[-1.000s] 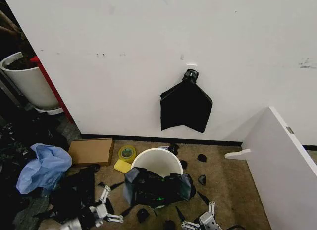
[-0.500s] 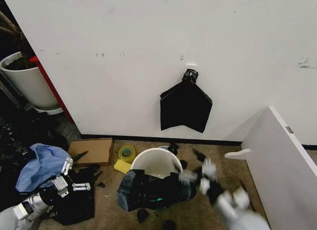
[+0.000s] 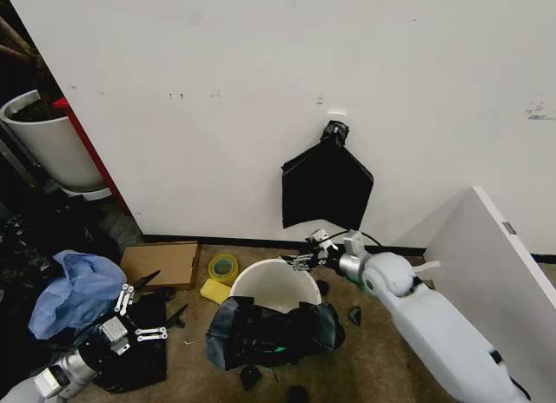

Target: Place the garbage bag over the trash bin.

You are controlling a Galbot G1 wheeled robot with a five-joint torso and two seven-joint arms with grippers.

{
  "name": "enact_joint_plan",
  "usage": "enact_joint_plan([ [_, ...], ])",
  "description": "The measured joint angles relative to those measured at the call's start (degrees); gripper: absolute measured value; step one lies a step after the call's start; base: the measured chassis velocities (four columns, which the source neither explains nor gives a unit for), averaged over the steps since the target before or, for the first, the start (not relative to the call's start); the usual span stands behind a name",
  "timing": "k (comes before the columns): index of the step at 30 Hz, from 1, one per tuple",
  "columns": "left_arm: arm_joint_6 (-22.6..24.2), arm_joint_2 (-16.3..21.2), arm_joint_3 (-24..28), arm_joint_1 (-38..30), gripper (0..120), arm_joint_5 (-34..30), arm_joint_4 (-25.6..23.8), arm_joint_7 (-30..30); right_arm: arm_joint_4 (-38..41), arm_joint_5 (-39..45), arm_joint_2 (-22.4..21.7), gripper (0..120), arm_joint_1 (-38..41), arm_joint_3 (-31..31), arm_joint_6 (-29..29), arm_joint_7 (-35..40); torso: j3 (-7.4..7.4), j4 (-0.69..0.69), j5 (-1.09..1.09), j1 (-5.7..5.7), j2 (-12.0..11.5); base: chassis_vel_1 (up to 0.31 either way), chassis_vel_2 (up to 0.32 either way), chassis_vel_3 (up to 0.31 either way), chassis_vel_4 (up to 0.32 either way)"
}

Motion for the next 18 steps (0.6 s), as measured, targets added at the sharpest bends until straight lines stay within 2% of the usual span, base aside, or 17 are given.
enact_joint_plan([
  [5,-0.48,-0.70,0.02,0.12,100,0.53,0.03,-0.24,-2.47,-4.28,0.00,100,-0.07,-1.47,2.28,-1.51,0.00,-0.01,0.00,0.00,0.00,0.000,0.000,0.000,0.000],
  [7,-0.55,-1.17,0.21,0.11,100,0.89,-0.11,-0.51,-3.70,-6.62,0.26,96,-0.21,-1.78,3.52,-2.15,0.00,-0.01,0.00,0.00,0.00,0.000,0.000,0.000,0.000],
  [15,-1.28,-2.44,0.60,0.71,100,2.11,-1.27,-2.16,-4.89,-9.31,0.92,68,-0.90,-2.01,5.16,-2.88,-0.01,-0.02,0.00,-0.01,0.00,0.000,0.000,0.000,0.000],
  [18,-2.20,-2.77,0.33,1.14,100,2.85,-1.56,-3.54,-3.71,-9.40,0.27,54,-1.43,-2.77,5.16,-2.74,-0.01,-0.01,0.01,-0.01,0.00,0.000,0.000,0.000,0.000],
])
